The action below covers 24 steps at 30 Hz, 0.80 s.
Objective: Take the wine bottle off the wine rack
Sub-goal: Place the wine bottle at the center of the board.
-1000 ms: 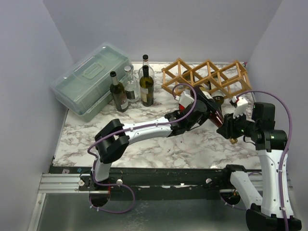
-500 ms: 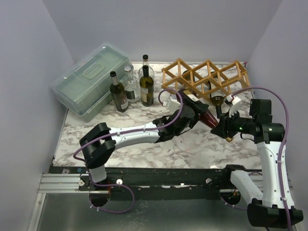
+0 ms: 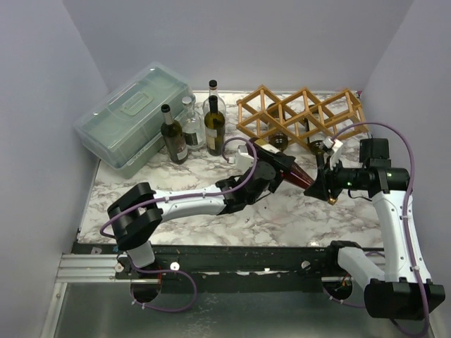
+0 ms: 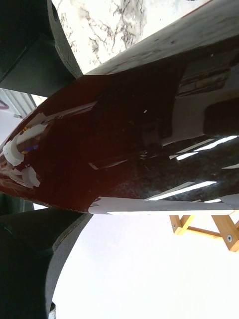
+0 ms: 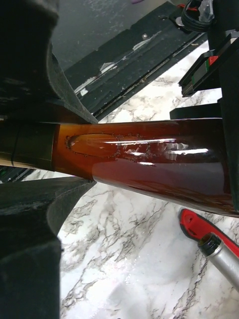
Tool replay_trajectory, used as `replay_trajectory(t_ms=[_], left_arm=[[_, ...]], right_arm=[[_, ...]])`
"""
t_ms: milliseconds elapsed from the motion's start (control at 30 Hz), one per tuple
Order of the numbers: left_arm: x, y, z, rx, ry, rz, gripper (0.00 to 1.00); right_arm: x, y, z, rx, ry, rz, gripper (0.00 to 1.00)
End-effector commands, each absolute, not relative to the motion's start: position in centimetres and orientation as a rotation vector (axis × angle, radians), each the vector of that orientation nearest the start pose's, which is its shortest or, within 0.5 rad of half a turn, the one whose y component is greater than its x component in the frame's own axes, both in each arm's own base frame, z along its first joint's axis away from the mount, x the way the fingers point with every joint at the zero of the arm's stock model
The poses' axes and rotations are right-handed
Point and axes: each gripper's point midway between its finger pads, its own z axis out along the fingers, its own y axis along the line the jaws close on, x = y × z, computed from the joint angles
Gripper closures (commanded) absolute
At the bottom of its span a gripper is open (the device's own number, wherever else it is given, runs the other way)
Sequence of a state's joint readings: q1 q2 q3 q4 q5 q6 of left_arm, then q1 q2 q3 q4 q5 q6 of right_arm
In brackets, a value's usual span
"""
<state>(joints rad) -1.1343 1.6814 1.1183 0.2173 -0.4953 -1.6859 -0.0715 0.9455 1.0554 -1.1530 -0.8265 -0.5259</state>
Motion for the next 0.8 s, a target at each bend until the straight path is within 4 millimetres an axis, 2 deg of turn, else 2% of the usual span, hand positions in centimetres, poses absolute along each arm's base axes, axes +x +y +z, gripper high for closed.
replay_trajectory(t_ms=[0,233,567,667,767], left_arm=[[25.7,-44.6,21.0,-0.793,1.954,-1.297,0.83],[25.4,-43.9,18.7,-0.877,1.979,-1.285,0.83],[24.6,-41.6,15.1,-0.988,2.008,-1.238,0.82],[24.1,-40.6,13.6,-1.013,2.031,-1.217,0.82],[23.6,-40.0,12.8,-1.024,2.045,-1.21,0.82]], right_arm=[[17.8,13.7,24.9,-0.966,1.894,0.962,1.0],[17.2,16.0,23.5,-1.038,1.888,1.013,1.0],[17.9,19.4,21.2,-1.13,1.913,0.951,1.0],[17.6,20.7,20.2,-1.171,1.931,0.943,1.0],[16.8,22.3,19.1,-1.227,1.943,0.929,1.0]])
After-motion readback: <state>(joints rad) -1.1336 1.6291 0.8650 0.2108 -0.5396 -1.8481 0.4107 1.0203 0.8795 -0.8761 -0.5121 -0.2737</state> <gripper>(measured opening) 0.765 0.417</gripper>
